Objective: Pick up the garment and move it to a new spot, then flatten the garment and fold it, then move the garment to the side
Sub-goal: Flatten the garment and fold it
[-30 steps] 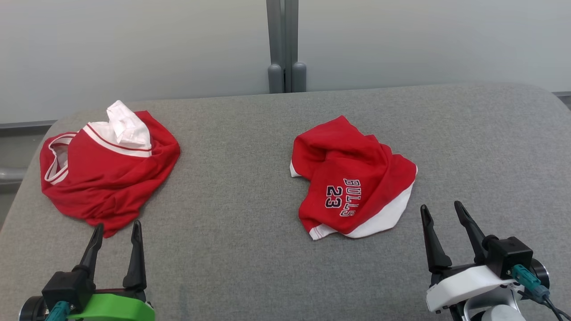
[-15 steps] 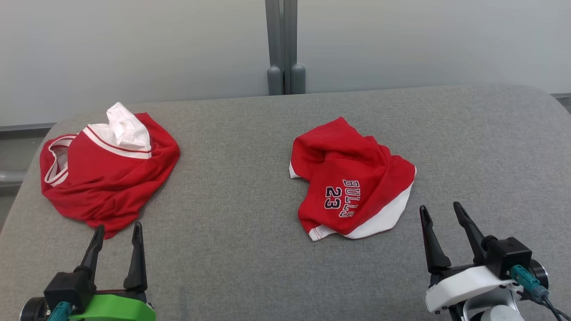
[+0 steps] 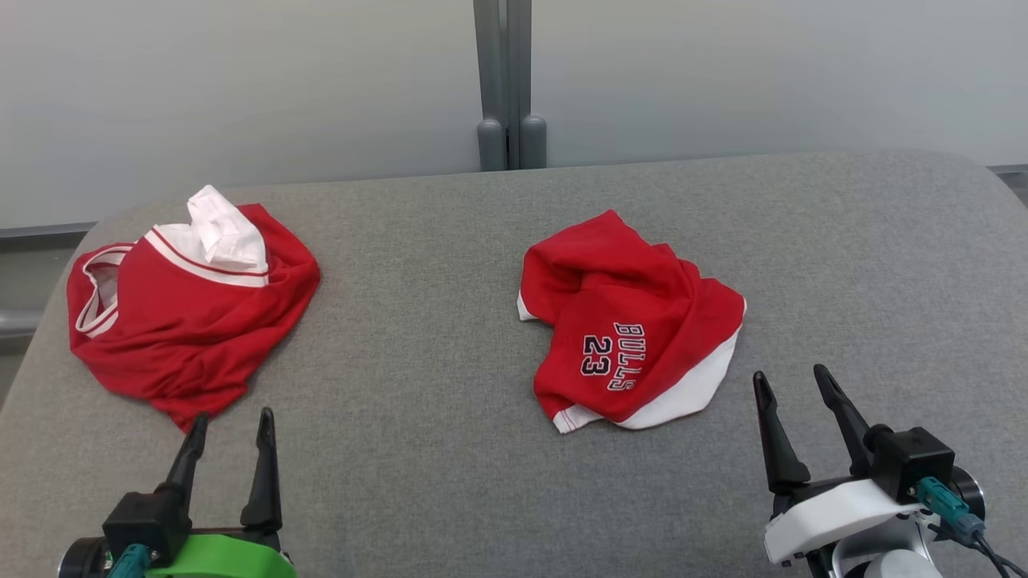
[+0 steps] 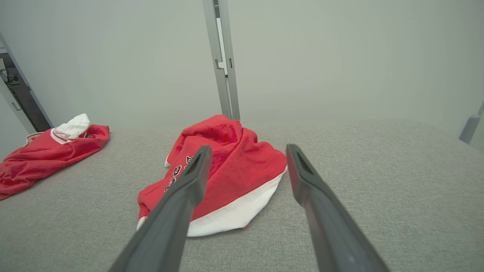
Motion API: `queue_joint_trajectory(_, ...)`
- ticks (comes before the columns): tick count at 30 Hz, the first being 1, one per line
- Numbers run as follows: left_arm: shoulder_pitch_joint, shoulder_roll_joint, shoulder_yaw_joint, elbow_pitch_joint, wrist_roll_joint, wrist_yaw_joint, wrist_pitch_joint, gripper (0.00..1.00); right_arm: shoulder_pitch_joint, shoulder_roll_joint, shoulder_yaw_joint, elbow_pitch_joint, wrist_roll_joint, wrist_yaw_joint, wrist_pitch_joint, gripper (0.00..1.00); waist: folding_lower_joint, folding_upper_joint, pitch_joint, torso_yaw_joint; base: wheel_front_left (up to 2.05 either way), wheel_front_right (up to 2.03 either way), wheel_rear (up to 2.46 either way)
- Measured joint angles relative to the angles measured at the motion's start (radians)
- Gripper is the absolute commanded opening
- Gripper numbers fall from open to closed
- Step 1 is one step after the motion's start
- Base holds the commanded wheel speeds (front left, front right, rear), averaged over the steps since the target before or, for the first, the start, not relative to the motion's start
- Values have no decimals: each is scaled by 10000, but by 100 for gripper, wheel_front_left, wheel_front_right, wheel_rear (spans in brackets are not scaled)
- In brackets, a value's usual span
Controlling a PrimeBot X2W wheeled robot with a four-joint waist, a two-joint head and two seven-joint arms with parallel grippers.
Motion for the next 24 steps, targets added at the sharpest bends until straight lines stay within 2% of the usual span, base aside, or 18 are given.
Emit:
queue_joint_trajectory(4, -163, -56, -598, 353, 127, -128, 0, 100, -61, -23, 58, 8, 29, 2, 0, 100, 0, 0, 80, -93, 0, 0, 0)
queue_joint_trajectory(13, -1642, -495, -2899, 1503, 276, -297, 4, 100, -321, -19, 77, -6, 33, 2, 2, 100, 0, 0, 589, -448, 0, 0, 0)
queue_joint_trajectory(24, -3492, -665, -4800, 3503, -109, -301, 2, 100, -859, 48, -111, 19, 33, 0, -138, 100, 0, 0, 1619, -1378, 0, 0, 0)
